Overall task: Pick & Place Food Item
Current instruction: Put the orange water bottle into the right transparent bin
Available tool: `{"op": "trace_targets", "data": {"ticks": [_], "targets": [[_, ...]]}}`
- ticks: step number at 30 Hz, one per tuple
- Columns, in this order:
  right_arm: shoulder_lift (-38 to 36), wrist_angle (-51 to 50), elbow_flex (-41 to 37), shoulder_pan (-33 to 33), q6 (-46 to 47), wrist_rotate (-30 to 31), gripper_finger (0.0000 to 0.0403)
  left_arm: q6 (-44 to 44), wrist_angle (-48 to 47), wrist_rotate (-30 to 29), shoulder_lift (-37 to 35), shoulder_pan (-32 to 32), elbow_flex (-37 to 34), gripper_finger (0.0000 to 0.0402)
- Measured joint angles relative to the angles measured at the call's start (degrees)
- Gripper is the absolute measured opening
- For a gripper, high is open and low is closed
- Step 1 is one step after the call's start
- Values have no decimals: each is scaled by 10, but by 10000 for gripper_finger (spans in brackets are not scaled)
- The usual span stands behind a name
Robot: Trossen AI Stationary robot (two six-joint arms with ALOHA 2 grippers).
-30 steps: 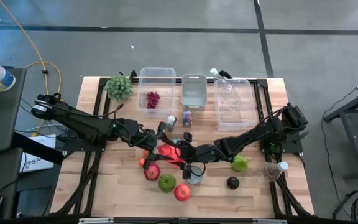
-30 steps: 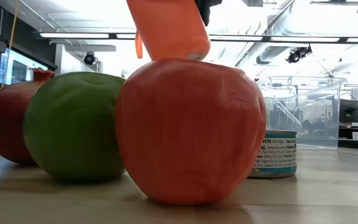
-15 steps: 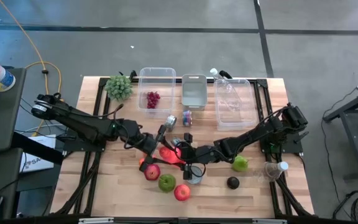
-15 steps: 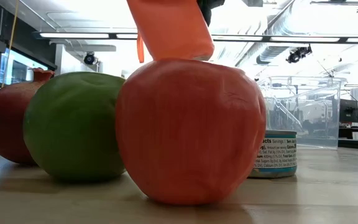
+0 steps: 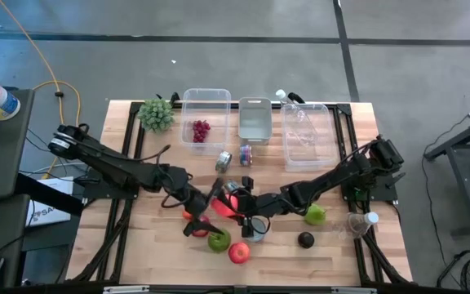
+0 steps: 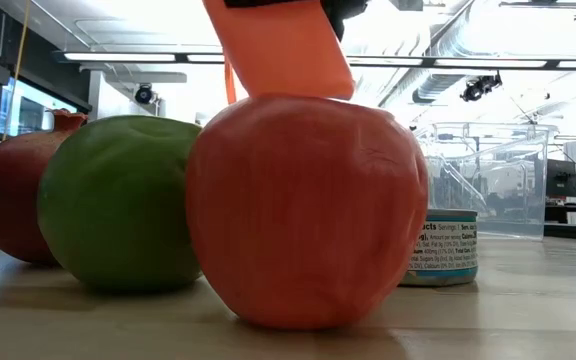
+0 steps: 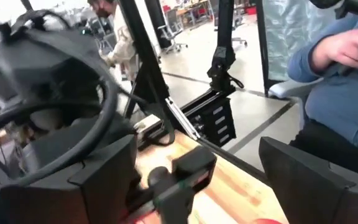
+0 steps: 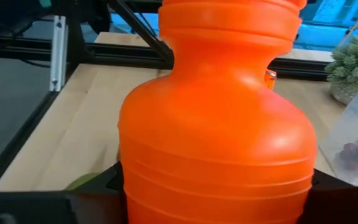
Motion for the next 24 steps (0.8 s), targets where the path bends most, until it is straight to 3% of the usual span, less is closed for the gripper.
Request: {"op": "trace_targets", "data": {"ticks": [6, 11, 15, 19, 24], "targets": [[-1, -7, 1, 2, 0, 6, 215, 27, 24, -1, -1, 1, -1, 331], [-1, -13, 1, 19, -47, 36, 215, -109, 28, 0, -33, 5, -1, 331], [-3, -48, 1, 40, -46, 96, 215, -145, -17, -4, -91, 3, -1, 331], [-23, -154, 3, 84, -15, 188, 215, -154, -132, -36, -157, 2, -1, 331], [-56, -257, 1, 171, -4, 393, 215, -186, -249, -102, -202, 2, -1, 331]]}}
